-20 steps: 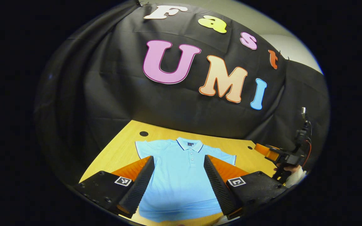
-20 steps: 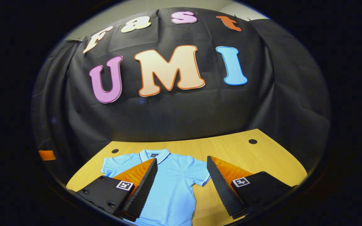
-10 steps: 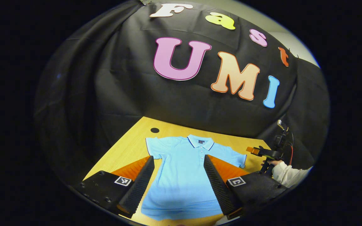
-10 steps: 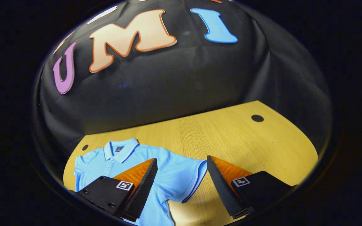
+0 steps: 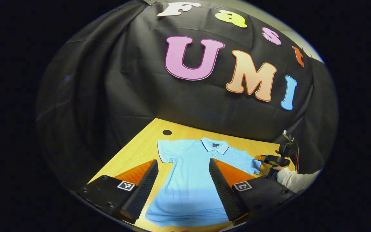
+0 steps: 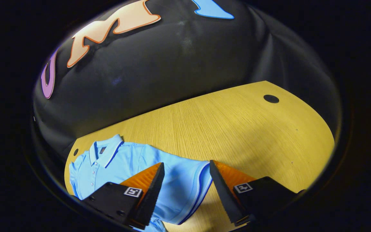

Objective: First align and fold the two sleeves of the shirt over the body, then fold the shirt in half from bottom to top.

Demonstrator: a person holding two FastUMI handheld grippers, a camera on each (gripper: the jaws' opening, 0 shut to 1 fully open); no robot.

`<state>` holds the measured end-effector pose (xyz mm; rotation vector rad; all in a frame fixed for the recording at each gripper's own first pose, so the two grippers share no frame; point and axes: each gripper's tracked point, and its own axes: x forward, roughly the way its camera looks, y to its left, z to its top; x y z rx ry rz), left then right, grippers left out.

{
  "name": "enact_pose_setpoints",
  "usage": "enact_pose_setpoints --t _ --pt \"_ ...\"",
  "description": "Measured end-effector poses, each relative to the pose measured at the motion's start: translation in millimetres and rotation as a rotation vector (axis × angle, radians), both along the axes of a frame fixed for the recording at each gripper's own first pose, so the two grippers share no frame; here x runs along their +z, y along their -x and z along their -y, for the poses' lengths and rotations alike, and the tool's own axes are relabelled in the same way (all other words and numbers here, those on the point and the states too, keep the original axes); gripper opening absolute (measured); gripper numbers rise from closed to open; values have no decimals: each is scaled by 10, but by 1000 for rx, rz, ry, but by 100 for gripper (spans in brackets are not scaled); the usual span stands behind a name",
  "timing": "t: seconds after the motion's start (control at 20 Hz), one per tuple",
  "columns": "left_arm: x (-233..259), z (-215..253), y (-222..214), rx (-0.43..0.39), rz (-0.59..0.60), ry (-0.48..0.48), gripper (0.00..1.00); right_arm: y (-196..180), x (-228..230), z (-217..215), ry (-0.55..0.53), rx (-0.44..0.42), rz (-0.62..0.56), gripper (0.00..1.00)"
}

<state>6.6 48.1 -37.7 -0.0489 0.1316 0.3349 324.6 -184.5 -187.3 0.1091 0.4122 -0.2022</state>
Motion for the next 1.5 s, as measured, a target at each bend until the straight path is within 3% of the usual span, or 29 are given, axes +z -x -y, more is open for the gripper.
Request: enact_pose_setpoints --t 0.05,0.1,0.25,0.3,0.35,0.4,0.45,0.75,0.95,1.15,1.2,1.35,1.5 --pt "-8 -5 5 5 0 2 94 -6 -23 -4 1 -4 -1 67" --pt "-9 -18 3 10 4 5 95 -6 -60 -7 -5 -6 -11 63" --pt "-42 -9 -17 11 3 19 95 -10 -107 60 30 -18 -17 34" --pt "-36 3 -13 10 4 21 95 1 -97 79 43 -19 -20 37" --pt "-47 -2 -18 10 2 24 95 7 -98 127 65 -24 -18 20" --pt "-56 0 -5 10 1 27 95 16 -90 159 82 -30 -21 19" --pt "-57 -1 -10 10 2 27 95 25 -96 143 81 -29 -23 7" --pt "-82 -17 45 14 5 35 94 88 162 -168 94 57 48 3" --pt "-98 -26 55 14 7 56 94 109 461 -706 -17 145 141 2" --pt "-123 -28 76 14 1 57 94 131 384 -788 -5 149 132 2" --pt "-121 -35 82 14 2 56 94 161 359 -754 13 143 116 4" --pt "-169 -51 65 13 -8 64 94 141 250 -495 91 103 79 87" --pt "-201 -55 53 15 -19 73 94 112 234 -249 151 54 72 97"
